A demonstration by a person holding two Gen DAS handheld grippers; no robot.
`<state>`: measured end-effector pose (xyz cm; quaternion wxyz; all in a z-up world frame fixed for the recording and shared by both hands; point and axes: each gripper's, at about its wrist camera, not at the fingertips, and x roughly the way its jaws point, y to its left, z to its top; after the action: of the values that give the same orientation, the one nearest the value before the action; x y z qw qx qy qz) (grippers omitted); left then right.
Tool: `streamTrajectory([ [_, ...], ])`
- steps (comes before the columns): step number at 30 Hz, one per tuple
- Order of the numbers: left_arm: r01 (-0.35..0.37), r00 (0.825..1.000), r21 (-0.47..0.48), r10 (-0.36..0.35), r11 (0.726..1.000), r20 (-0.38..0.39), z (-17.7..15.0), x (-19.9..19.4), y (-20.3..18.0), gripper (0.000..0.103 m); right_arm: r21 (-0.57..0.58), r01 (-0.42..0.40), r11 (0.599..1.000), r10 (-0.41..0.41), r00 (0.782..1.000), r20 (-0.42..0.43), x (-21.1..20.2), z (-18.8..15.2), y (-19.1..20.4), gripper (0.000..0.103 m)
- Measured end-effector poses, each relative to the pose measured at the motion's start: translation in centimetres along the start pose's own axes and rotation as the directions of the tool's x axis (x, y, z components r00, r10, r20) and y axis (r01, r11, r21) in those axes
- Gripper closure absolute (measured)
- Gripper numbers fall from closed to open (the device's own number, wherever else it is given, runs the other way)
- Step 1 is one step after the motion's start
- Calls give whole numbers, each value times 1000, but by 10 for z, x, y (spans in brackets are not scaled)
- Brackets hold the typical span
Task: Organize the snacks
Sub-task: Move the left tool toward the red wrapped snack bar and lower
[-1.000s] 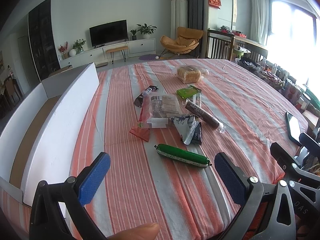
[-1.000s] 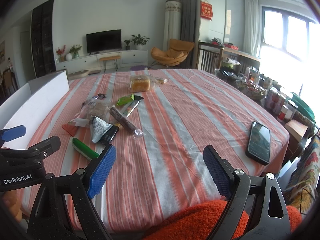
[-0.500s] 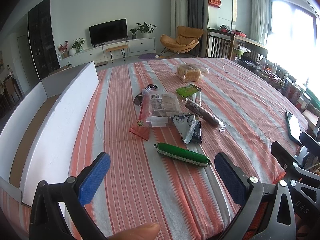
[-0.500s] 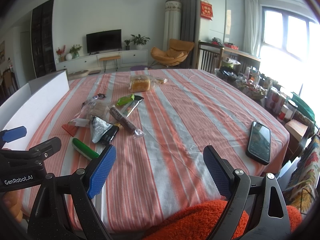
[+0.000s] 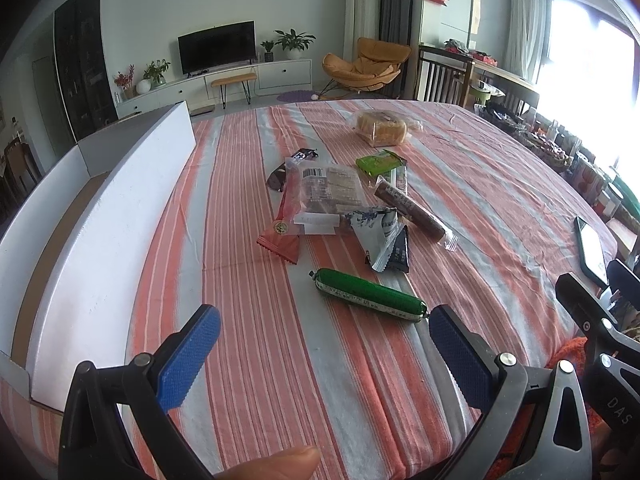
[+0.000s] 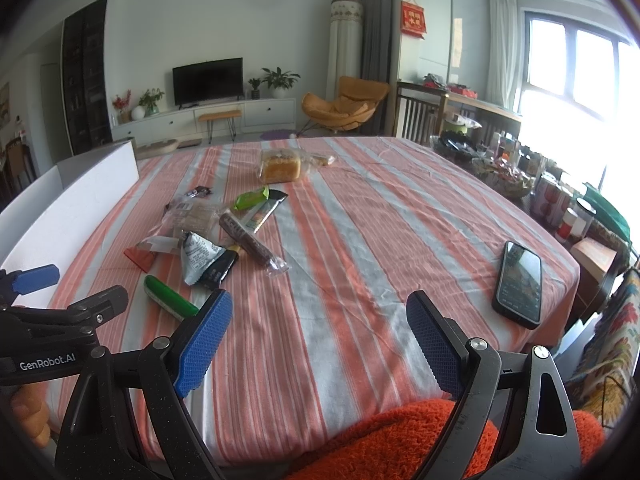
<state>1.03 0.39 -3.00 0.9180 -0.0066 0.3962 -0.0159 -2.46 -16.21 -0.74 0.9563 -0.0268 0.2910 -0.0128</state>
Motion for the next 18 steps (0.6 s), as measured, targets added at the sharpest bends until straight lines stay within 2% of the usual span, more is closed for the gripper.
streamTrajectory([
  [7, 0, 1000, -5, -1, 1000, -30, -2, 7, 2, 0, 1, 0, 1000, 0, 1000, -1, 0, 0, 0, 12],
  [18, 2, 990, -33, -7, 999, -138, -7, 34, 14, 0, 1, -1, 1000, 1, 1000, -2, 1, 0, -1, 12],
])
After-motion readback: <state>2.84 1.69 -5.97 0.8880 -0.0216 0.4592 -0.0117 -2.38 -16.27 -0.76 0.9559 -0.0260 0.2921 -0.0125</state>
